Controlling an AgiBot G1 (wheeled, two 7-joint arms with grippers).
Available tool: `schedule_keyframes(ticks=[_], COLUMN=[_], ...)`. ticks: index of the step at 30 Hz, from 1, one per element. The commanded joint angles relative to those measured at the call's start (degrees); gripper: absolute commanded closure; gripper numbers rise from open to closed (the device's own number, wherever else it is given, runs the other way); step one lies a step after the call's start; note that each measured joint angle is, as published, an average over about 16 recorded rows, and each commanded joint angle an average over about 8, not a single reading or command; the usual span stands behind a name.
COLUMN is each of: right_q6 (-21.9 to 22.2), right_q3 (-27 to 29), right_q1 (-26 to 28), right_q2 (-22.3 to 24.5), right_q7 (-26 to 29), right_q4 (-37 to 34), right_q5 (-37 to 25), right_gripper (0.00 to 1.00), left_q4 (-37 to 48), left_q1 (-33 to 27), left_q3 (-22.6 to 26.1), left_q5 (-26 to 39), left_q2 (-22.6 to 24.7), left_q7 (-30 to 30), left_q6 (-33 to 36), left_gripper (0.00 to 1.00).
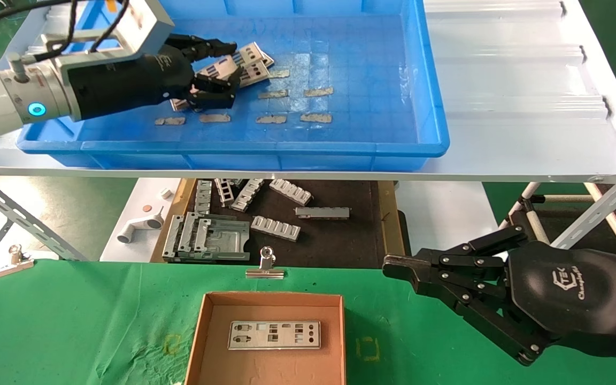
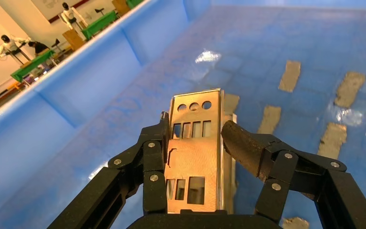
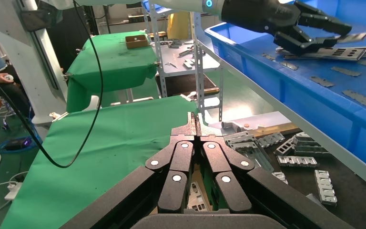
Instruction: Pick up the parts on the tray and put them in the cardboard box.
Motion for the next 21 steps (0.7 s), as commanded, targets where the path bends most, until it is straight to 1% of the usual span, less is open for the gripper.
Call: schedule_keyframes(ticks=[1, 12, 21], right_q6=[0.0, 0.0, 0.0], right_q3=[0.0, 0.0, 0.0], right_q1=[0.0, 0.0, 0.0], right_q2=[0.0, 0.0, 0.0], right_q7=[0.0, 0.0, 0.0], right_q4=[0.0, 0.0, 0.0], right_q5=[0.0, 0.0, 0.0], right_gripper=[1.00, 1.00, 1.00], left_q4=[-0.1, -0.8, -2.8], left_q1=[-0.2, -0.7, -1.7], left_q3=[-0.2, -0.6, -1.1], left_q5=[-0.3, -0.8, -1.6], left_q2=[-0.2, -0.8, -2.4], left_q7=[-0.1, -0.1, 0.1], left_q6=[0.3, 1.1, 4.0], left_gripper=[1.00, 1.00, 1.00])
